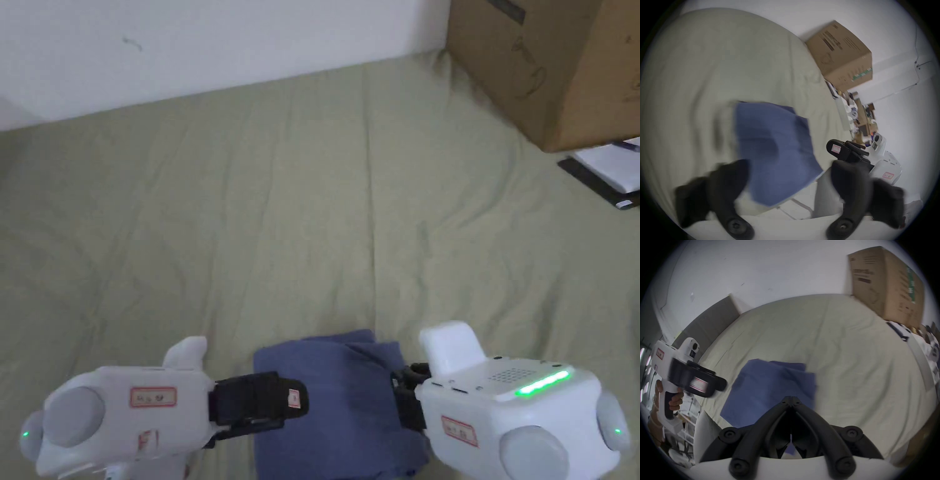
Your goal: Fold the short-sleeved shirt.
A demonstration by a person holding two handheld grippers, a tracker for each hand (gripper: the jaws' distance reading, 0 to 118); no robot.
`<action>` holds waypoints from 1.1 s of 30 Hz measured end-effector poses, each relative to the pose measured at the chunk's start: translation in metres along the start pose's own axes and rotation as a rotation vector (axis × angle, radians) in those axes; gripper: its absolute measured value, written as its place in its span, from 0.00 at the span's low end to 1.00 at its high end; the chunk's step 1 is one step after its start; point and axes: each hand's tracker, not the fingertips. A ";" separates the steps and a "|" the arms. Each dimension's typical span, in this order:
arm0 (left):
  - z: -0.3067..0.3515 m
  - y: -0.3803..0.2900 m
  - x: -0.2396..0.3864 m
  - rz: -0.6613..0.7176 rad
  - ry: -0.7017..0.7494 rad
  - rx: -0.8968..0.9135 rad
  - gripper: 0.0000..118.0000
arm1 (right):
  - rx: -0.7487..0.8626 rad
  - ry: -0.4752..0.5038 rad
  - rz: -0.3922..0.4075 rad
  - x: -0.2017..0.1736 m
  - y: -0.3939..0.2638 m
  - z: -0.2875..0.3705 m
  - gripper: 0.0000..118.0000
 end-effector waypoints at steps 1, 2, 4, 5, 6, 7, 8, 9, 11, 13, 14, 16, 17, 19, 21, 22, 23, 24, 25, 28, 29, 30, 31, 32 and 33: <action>0.007 -0.003 -0.011 0.020 0.026 0.037 1.00 | -0.023 0.022 0.004 -0.005 0.002 -0.013 0.00; 0.015 -0.005 -0.023 0.044 0.031 0.079 1.00 | -0.039 0.028 0.002 -0.009 0.002 -0.028 0.00; 0.016 -0.006 -0.044 0.117 0.012 0.084 1.00 | -0.085 0.007 0.026 -0.011 -0.002 -0.057 0.00; 0.012 -0.005 -0.056 0.155 -0.027 0.075 1.00 | -0.123 -0.036 0.043 -0.011 -0.006 -0.071 0.00; 0.005 -0.005 -0.065 0.197 -0.064 0.056 1.00 | -0.137 -0.047 0.051 -0.010 -0.010 -0.079 0.00; -0.004 -0.003 -0.076 0.229 -0.109 0.034 1.00 | -0.124 -0.034 0.041 -0.009 -0.012 -0.081 0.00; -0.015 -0.002 -0.082 0.255 -0.144 0.010 1.00 | -0.118 -0.031 0.016 -0.009 -0.012 -0.078 0.00; -0.025 -0.001 -0.085 0.286 -0.163 -0.003 1.00 | -0.105 -0.025 -0.009 -0.007 -0.009 -0.072 0.00; -0.048 0.003 -0.086 0.265 -0.237 -0.037 1.00 | -0.105 -0.016 -0.022 -0.003 -0.008 -0.071 0.00; -0.069 0.010 -0.081 0.243 -0.262 -0.065 1.00 | -0.110 -0.001 -0.041 0.000 -0.009 -0.070 0.00; -0.078 0.016 -0.078 0.237 -0.263 -0.081 1.00 | -0.113 0.003 -0.061 0.001 -0.008 -0.070 0.00; -0.088 0.025 -0.070 0.225 -0.291 -0.086 1.00 | -0.112 0.004 -0.077 0.000 -0.008 -0.069 0.00; -0.093 0.029 -0.066 0.203 -0.321 -0.104 1.00 | -0.111 0.001 -0.080 0.000 -0.008 -0.069 0.00; -0.100 0.035 -0.058 0.152 -0.339 -0.167 1.00 | -0.108 -0.010 -0.073 -0.003 -0.009 -0.069 0.00; -0.105 0.038 -0.053 0.115 -0.289 -0.190 0.99 | -0.110 -0.022 -0.059 -0.007 -0.007 -0.069 0.00; -0.106 0.038 -0.052 0.100 -0.284 -0.196 0.97 | -0.112 -0.027 -0.056 -0.008 -0.006 -0.068 0.00; -0.101 0.037 -0.052 0.082 -0.261 -0.178 0.84 | -0.111 -0.034 -0.057 -0.010 -0.006 -0.067 0.00; -0.093 0.037 -0.055 0.056 -0.209 -0.142 0.41 | -0.104 -0.044 -0.059 -0.013 -0.005 -0.063 0.00; -0.092 0.037 -0.061 0.087 -0.157 -0.139 0.20 | -0.084 -0.055 -0.056 -0.015 -0.004 -0.060 0.00; -0.080 0.031 -0.081 0.172 -0.251 -0.140 0.20 | 0.004 -0.096 -0.048 -0.026 0.006 -0.041 0.00; -0.072 0.030 -0.080 0.154 -0.216 -0.129 0.20 | 0.052 -0.130 -0.032 -0.033 0.009 -0.031 0.00; -0.062 0.031 -0.081 0.114 -0.190 -0.117 0.20 | 0.116 -0.173 -0.012 -0.040 0.013 -0.020 0.00; -0.049 0.032 -0.087 0.101 -0.177 -0.096 0.20 | 0.186 -0.201 -0.005 -0.046 0.016 -0.007 0.00; -0.035 0.033 -0.091 0.096 -0.161 -0.086 0.20 | 0.245 -0.222 -0.001 -0.052 0.020 0.005 0.00; -0.018 0.035 -0.099 0.074 -0.129 -0.082 0.20 | 0.305 -0.246 -0.002 -0.058 0.024 0.018 0.00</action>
